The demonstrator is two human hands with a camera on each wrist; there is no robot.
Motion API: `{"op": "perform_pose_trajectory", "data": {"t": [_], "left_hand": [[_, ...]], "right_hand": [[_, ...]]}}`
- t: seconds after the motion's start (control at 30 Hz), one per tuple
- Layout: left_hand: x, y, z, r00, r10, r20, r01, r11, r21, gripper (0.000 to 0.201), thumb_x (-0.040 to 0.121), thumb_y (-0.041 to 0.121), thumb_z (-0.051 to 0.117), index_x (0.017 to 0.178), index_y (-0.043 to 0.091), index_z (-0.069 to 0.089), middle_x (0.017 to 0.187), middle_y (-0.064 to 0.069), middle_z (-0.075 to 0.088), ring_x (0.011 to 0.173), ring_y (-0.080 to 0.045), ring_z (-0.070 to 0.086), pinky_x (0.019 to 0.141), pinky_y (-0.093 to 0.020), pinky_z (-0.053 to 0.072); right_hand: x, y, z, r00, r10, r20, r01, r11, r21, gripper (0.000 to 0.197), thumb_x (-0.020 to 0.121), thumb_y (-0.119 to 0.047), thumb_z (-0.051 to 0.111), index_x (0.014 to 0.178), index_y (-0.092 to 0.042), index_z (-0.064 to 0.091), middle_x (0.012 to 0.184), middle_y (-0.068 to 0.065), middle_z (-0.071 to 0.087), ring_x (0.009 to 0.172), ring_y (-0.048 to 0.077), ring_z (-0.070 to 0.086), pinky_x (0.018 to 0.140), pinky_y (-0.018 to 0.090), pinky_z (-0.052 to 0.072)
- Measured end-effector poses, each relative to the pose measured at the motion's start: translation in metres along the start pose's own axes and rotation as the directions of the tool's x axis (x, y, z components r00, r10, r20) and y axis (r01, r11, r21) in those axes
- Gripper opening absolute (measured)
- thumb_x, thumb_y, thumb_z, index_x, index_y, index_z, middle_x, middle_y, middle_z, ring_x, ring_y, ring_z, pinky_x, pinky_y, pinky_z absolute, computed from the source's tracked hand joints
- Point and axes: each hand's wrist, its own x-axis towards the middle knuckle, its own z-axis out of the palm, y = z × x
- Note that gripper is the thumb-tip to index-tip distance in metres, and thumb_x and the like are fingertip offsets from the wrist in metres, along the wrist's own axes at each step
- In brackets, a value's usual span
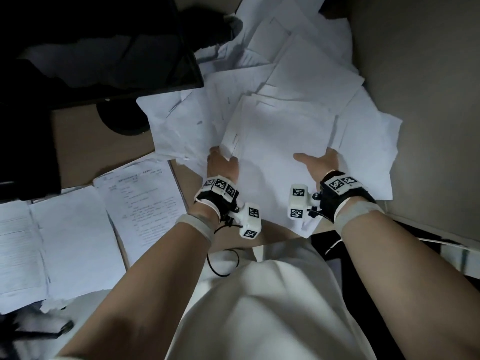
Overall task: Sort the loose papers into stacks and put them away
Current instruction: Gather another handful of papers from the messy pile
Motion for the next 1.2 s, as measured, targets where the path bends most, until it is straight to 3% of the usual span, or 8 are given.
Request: {"op": "perform_pose_trajectory", "data": {"t": [0.23, 0.47, 0.6, 0.73, 0.83, 0.97, 1.1, 1.2], "left_hand": [[-0.005, -0.02, -0.018, 0.987, -0.071, -0.144, 0.05, 0.988, -0.147, 0.031, 0.092, 0.017, 0.059, 0.121, 0.005, 0.055, 0.115, -0.014, 0.066, 0.103, -0.031, 0.063, 0.077, -0.026, 0.041], [0.003, -0.023, -0.033, 0.987, 0.062, -0.149, -0.086, 0.983, -0.163, 0.02, 0.096, 0.021, 0.058, 0.109, 0.007, 0.064, 0.091, -0.006, 0.062, 0.083, -0.021, 0.056, 0.074, -0.024, 0.039], [0.013, 0.003, -0.035, 0.984, 0.172, -0.054, -0.178, 0.971, -0.157, 0.024, 0.096, 0.023, 0.05, 0.095, 0.005, 0.065, 0.087, -0.011, 0.061, 0.08, -0.025, 0.052, 0.061, -0.027, 0.038], [0.012, 0.013, -0.028, 0.999, 0.046, 0.013, -0.035, 0.883, -0.469, 0.043, 0.099, 0.036, 0.056, 0.131, 0.007, 0.055, 0.12, -0.006, 0.059, 0.107, -0.021, 0.057, 0.092, -0.023, 0.042], [0.009, -0.009, -0.021, 0.985, -0.114, 0.133, 0.17, 0.8, -0.575, 0.082, 0.07, 0.073, 0.071, 0.12, 0.009, 0.061, 0.119, -0.014, 0.067, 0.107, -0.03, 0.064, 0.099, -0.044, 0.051], [-0.001, -0.026, -0.014, 0.963, -0.05, 0.263, 0.169, 0.875, -0.454, 0.029, 0.085, 0.035, 0.073, 0.07, 0.02, 0.052, 0.076, -0.011, 0.046, 0.065, -0.019, 0.048, 0.069, -0.03, 0.042], [0.005, -0.005, -0.007, 0.987, -0.039, 0.155, 0.093, 0.929, -0.359, 0.04, 0.089, 0.02, 0.067, 0.117, -0.001, 0.048, 0.091, -0.015, 0.058, 0.071, -0.014, 0.053, 0.056, -0.019, 0.049], [0.007, 0.009, -0.002, 0.996, 0.012, 0.092, 0.007, 0.979, -0.204, 0.024, 0.095, 0.017, 0.058, 0.112, 0.008, 0.043, 0.092, -0.008, 0.058, 0.089, -0.028, 0.061, 0.084, -0.035, 0.054]], "right_hand": [[-0.006, 0.01, 0.011, 0.992, -0.029, 0.124, 0.032, 0.999, -0.023, 0.015, 0.087, -0.015, 0.074, 0.099, -0.009, 0.067, 0.076, 0.0, 0.062, 0.064, 0.019, 0.055, 0.05, 0.018, 0.045], [-0.013, 0.012, 0.003, 0.984, -0.164, -0.075, 0.14, 0.955, -0.26, 0.046, 0.094, 0.001, 0.041, 0.137, -0.012, 0.052, 0.133, 0.011, 0.061, 0.123, 0.033, 0.056, 0.097, 0.032, 0.044], [-0.003, 0.007, -0.01, 0.977, -0.212, -0.005, 0.201, 0.935, -0.292, 0.048, 0.089, 0.001, 0.039, 0.133, -0.014, 0.055, 0.128, 0.012, 0.062, 0.115, 0.033, 0.059, 0.09, 0.033, 0.048], [0.001, -0.001, -0.004, 0.958, -0.274, 0.089, 0.288, 0.905, -0.312, 0.046, 0.094, -0.005, 0.044, 0.138, -0.014, 0.05, 0.137, 0.008, 0.057, 0.118, 0.031, 0.056, 0.088, 0.029, 0.043], [0.001, -0.01, 0.008, 0.948, -0.302, 0.1, 0.318, 0.898, -0.304, 0.038, 0.095, -0.012, 0.048, 0.133, -0.012, 0.054, 0.132, 0.007, 0.059, 0.114, 0.03, 0.057, 0.089, 0.031, 0.045], [0.007, -0.012, 0.013, 0.978, -0.183, -0.099, 0.149, 0.947, -0.284, 0.037, 0.097, -0.014, 0.047, 0.133, -0.007, 0.053, 0.13, 0.01, 0.058, 0.116, 0.031, 0.057, 0.089, 0.031, 0.044], [0.007, -0.012, 0.004, 0.961, 0.062, -0.269, -0.153, 0.93, -0.334, 0.064, 0.095, -0.033, 0.055, 0.145, -0.001, 0.031, 0.148, 0.017, 0.038, 0.131, 0.034, 0.041, 0.103, 0.041, 0.036], [0.014, -0.009, 0.003, 0.951, 0.18, -0.253, -0.223, 0.963, -0.149, 0.095, 0.081, -0.045, 0.07, 0.149, -0.003, 0.019, 0.149, 0.015, 0.036, 0.13, 0.034, 0.045, 0.104, 0.044, 0.037]]}}
